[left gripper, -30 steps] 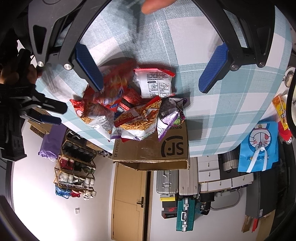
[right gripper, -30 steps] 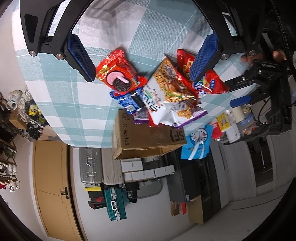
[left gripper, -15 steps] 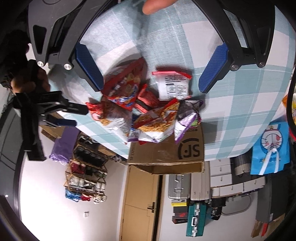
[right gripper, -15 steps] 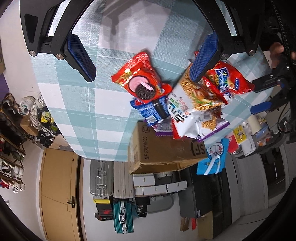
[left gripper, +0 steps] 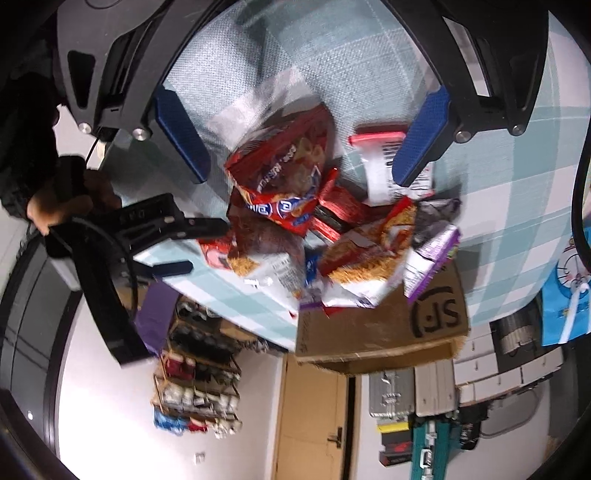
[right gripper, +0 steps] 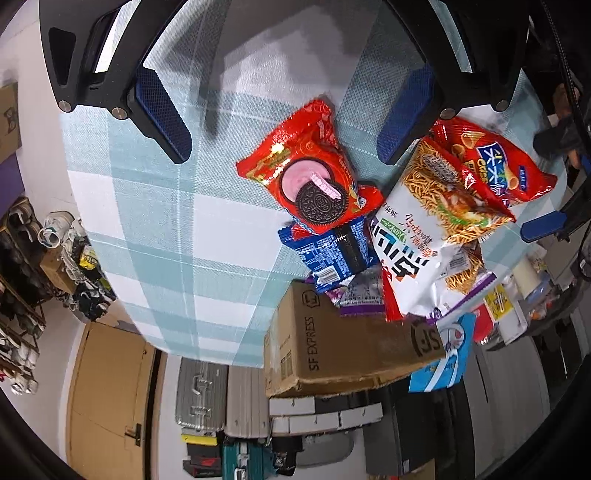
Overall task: Organize snacks
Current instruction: 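Grasp the red chip bag with the left gripper while the right gripper grasps the red Oreo pack, then carry both bags over the cardboard box and open both grippers to drop them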
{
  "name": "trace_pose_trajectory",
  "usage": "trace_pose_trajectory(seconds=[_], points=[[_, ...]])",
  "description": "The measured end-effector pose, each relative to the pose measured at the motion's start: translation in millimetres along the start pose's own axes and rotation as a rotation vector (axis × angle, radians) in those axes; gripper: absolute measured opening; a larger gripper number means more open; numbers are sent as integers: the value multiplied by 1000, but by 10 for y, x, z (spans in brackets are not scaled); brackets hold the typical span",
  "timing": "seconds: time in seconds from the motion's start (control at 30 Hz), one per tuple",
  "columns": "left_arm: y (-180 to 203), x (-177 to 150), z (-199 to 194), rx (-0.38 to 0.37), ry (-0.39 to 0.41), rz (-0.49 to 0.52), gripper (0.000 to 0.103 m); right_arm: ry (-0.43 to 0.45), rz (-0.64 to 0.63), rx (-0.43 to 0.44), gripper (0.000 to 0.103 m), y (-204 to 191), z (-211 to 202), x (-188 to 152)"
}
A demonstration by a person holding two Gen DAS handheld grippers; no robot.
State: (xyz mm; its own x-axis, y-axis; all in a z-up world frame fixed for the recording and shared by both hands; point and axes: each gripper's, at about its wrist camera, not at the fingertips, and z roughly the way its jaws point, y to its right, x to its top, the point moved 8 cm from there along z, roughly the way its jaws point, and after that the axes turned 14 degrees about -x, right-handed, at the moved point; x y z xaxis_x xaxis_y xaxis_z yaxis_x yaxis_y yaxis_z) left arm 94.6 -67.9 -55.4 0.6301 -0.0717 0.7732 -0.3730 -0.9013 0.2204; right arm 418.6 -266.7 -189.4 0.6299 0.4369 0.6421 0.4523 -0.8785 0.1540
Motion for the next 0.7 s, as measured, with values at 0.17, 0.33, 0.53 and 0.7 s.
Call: trace_pose_trajectory(seconds=[0.17,0.33,0.53,0.7], points=[[-14,-16,210,-15,-58,-12,97,-25,-28,39,91,-79,150,62],[7,32,351,-50,-62,-14,90,-32,-47,69,82,-109,228,126],[54,-7,447,-104,-87,-44,56,-25,-62,104,70,-138,216,147],[63,1,393,-110,-73,-54,48,-19,-37,140,47,-126,117,77]])
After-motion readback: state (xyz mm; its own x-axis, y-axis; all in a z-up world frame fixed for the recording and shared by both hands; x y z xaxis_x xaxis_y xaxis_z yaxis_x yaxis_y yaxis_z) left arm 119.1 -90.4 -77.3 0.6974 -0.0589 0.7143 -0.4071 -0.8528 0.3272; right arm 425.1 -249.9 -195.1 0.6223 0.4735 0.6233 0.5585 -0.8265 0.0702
